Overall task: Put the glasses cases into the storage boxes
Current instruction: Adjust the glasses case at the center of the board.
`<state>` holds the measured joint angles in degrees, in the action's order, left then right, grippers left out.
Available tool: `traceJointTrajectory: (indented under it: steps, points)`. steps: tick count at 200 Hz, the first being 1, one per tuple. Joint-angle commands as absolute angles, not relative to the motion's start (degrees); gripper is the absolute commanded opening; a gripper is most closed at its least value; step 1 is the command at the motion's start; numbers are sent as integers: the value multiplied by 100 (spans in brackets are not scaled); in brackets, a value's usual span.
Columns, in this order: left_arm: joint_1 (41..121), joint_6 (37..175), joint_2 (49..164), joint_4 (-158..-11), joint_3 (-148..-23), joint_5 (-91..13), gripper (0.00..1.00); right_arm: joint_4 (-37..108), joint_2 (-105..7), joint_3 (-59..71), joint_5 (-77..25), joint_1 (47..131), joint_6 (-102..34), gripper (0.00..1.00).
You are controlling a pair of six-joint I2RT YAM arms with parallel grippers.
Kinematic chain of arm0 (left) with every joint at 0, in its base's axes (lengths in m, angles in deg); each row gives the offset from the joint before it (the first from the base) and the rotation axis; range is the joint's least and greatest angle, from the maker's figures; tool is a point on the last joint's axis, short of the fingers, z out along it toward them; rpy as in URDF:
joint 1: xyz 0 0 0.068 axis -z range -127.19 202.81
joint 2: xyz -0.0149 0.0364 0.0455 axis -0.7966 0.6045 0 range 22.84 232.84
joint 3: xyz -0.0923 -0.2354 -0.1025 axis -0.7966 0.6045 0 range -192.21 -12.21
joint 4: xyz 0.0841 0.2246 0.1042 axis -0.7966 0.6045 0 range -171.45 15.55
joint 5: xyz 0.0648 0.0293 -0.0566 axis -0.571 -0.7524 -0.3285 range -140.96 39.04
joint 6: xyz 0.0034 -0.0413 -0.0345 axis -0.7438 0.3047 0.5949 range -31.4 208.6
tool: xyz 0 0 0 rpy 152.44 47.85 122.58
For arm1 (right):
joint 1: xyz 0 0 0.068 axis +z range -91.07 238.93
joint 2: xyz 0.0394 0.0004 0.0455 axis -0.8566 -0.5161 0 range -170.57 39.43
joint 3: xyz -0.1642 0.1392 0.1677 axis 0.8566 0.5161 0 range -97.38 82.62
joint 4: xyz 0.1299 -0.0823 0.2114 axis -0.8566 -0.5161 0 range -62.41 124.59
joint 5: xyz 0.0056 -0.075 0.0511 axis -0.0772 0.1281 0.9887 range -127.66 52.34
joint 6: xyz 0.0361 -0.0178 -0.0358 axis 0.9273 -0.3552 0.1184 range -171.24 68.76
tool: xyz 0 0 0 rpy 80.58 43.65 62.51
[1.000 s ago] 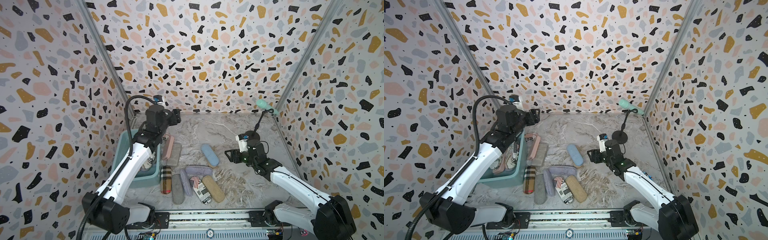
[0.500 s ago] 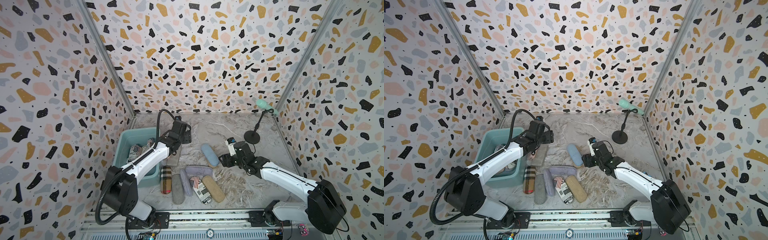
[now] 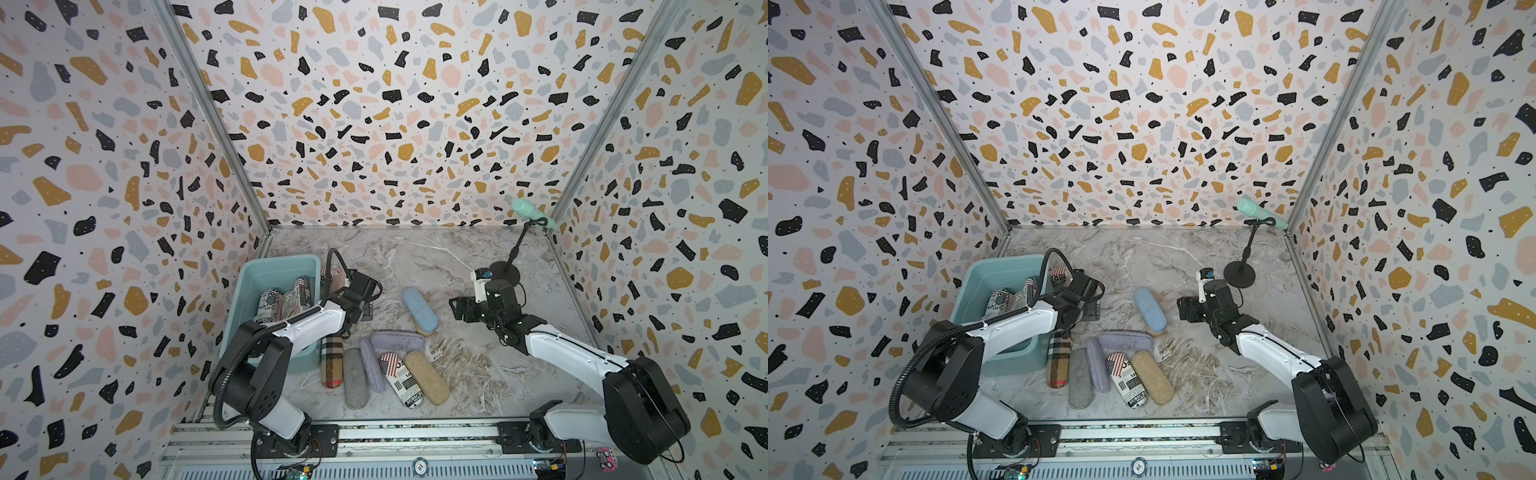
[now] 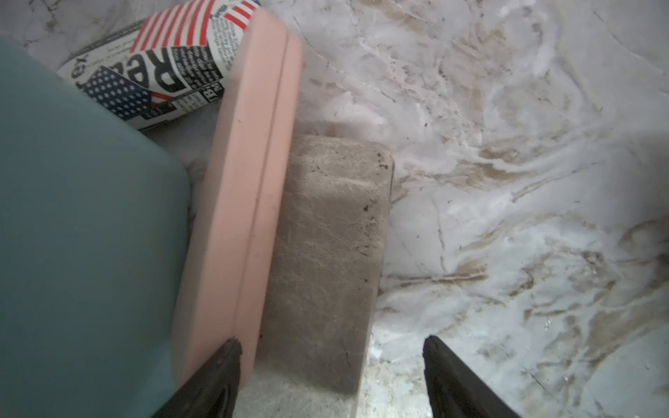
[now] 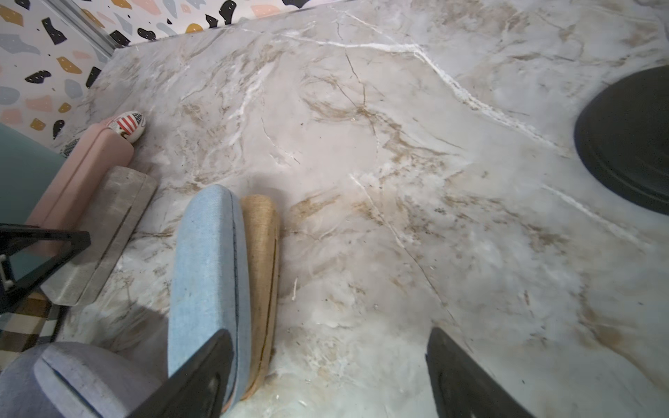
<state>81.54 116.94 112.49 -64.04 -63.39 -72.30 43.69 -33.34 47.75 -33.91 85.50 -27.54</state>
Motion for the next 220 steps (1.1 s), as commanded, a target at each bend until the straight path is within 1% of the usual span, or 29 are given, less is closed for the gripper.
traceJointTrajectory:
  steps: [1,24,52,86,117,143,156,173,184,205,220]
  points:
    - [8208,11873,11104,-6620,-6135,-7060,81,4804,-2990,5034,-3361,8561,-2536,89]
    - [8216,11895,11029,-6662,-5964,-6991,83,4871,-2907,5175,-3234,8556,-2479,92]
    - [8257,11795,11106,-6711,-5887,-6929,86,4970,-2904,5173,-3072,8557,-2461,93]
    - [8598,11605,11437,-6895,-6011,-6695,85,5009,-2909,5194,-2983,8556,-2456,93]
    - [9041,11583,11886,-6916,-6407,-6806,84,4955,-2911,5169,-2997,8556,-2456,92]
    - [9165,11613,12157,-6978,-6578,-6802,84,4898,-2858,5159,-3029,8552,-2484,92]
    - [9188,11614,12164,-7089,-6588,-6679,83,4874,-2826,5167,-3055,8556,-2492,92]
    - [9380,11468,12223,-6899,-6863,-6849,83,4916,-2822,5178,-3071,8556,-2491,92]
    - [9488,11340,12251,-6834,-7020,-6779,83,4889,-2850,5153,-3058,8554,-2496,91]
    - [9539,11358,12136,-6681,-7144,-6881,83,4852,-2845,5119,-3054,8556,-2513,91]
    - [9543,11417,11889,-6558,-7169,-7150,86,4866,-2805,5141,-3052,8556,-2522,91]
